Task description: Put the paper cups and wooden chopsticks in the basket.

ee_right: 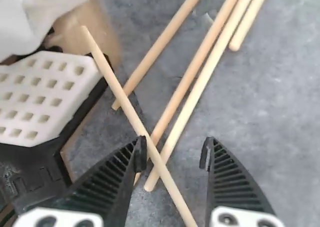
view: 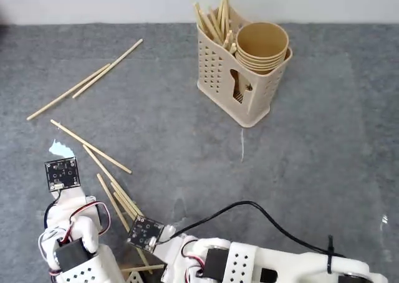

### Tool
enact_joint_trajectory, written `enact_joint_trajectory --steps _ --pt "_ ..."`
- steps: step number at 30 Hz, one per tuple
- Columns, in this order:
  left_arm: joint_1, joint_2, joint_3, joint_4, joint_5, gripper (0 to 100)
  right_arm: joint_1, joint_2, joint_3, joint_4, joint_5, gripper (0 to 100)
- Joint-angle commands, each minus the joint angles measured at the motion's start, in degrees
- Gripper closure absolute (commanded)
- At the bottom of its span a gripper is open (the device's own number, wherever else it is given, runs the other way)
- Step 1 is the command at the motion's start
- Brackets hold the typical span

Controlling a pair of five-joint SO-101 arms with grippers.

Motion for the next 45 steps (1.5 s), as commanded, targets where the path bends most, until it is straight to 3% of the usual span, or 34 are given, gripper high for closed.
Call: enact_joint_trajectory --steps 1,24,30,40,45 --pt "0.3 -1.0 -0.5 0.2 -0.2 99 1.0 -1.5 -0.3 -0.9 0.8 81.2" --pt "0.3 -1.0 -0.5 0.2 -0.2 99 -4.4 1.7 0.3 -1.3 0.7 81.4" --pt "0.3 -1.0 -0.5 0.2 -0.2 99 -4.0 12.2 -3.5 -2.9 1.1 99.3" --pt "0.3 -1.0 -0.5 0.2 -0.2 99 -3.9 21.7 -9.8 -1.9 1.2 99.1" --pt "0.3 -1.0 -0.5 0.2 -0.2 99 2.3 21.6 -9.8 -1.9 3.8 99.1"
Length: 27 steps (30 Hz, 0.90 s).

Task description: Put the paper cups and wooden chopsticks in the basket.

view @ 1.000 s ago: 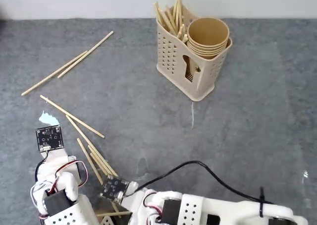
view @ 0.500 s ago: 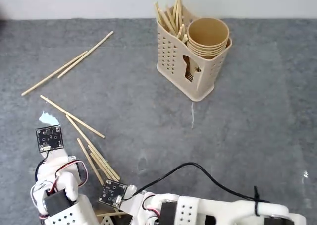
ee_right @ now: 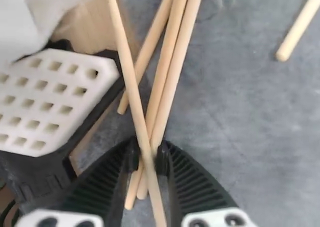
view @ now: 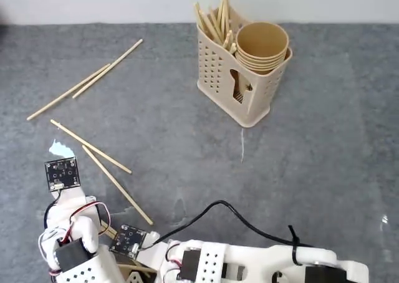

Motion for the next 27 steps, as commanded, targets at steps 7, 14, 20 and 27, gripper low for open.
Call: enact_joint_trajectory --steps 7,14,20,27 --pt "0.3 -1.0 -0.5 0.2 -0.2 99 17.7 1.6 -1.1 -0.1 10.9 99.1" --pt "0.3 -1.0 -0.5 0.2 -0.2 99 29.8 1.6 -8.9 4.1 16.9 99.1" --pt "0.3 -1.0 -0.5 0.2 -0.2 99 37.8 1.6 -15.6 7.1 20.9 99.1" --pt "0.3 -1.0 -0.5 0.2 -0.2 99 41.5 2.3 -15.4 7.2 25.1 99.1"
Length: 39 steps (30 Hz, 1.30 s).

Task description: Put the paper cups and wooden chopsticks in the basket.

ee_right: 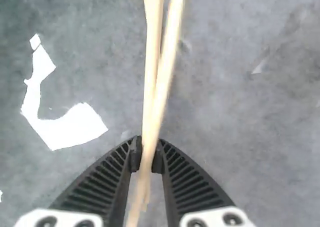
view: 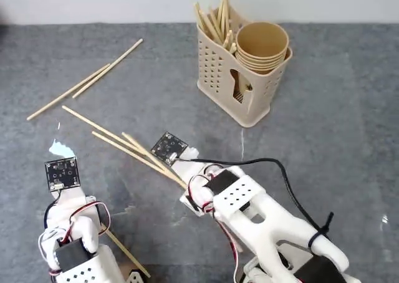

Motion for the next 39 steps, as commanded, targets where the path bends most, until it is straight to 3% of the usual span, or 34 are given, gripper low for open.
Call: enact_joint_trajectory --steps 1,9,22,39 --pt "0.3 -1.0 -0.5 0.2 -0.2 99 0.7 0.0 -1.8 0.6 1.3 98.7" --pt "0.3 -1.0 -0.5 0.2 -0.2 99 1.8 0.0 -2.2 0.5 1.3 89.4" --pt "0.3 -1.0 -0.5 0.2 -0.2 99 -4.6 0.8 -13.0 0.0 -1.3 89.0" --pt "0.3 -1.0 -0.5 0.2 -0.2 99 -9.9 31.9 -31.9 0.0 -2.9 89.0"
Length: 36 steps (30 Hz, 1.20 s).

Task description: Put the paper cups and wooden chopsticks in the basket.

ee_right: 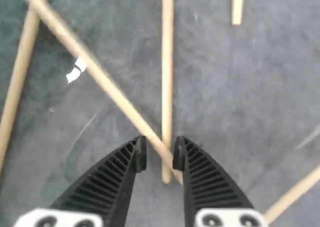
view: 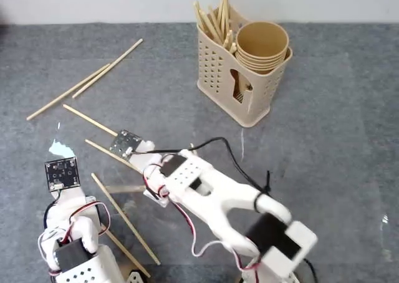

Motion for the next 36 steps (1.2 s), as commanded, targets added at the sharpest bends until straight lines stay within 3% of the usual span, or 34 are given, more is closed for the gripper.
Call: enact_joint_trajectory --steps 1,6,9,14,29,36 --pt "0.3 -1.0 -0.5 0.2 -0.2 99 -0.5 3.3 -5.8 0.0 -0.3 89.4" --pt "0.3 -1.0 -0.5 0.2 -0.2 99 0.0 9.7 -9.5 0.0 -0.1 90.6" --pt "0.3 -1.0 -0.5 0.2 -0.2 99 0.9 12.4 -12.1 0.0 -0.1 99.8" --pt "0.3 -1.0 -0.5 0.2 -0.2 99 4.7 12.3 -14.6 0.7 -0.1 99.0" --pt "0.3 -1.0 -0.5 0.2 -0.2 99 11.4 -12.3 -15.6 0.0 -0.1 99.1" --pt "0.3 -1.0 -0.5 0.2 -0.2 99 16.5 -16.2 -28.4 0.0 -0.7 99.1"
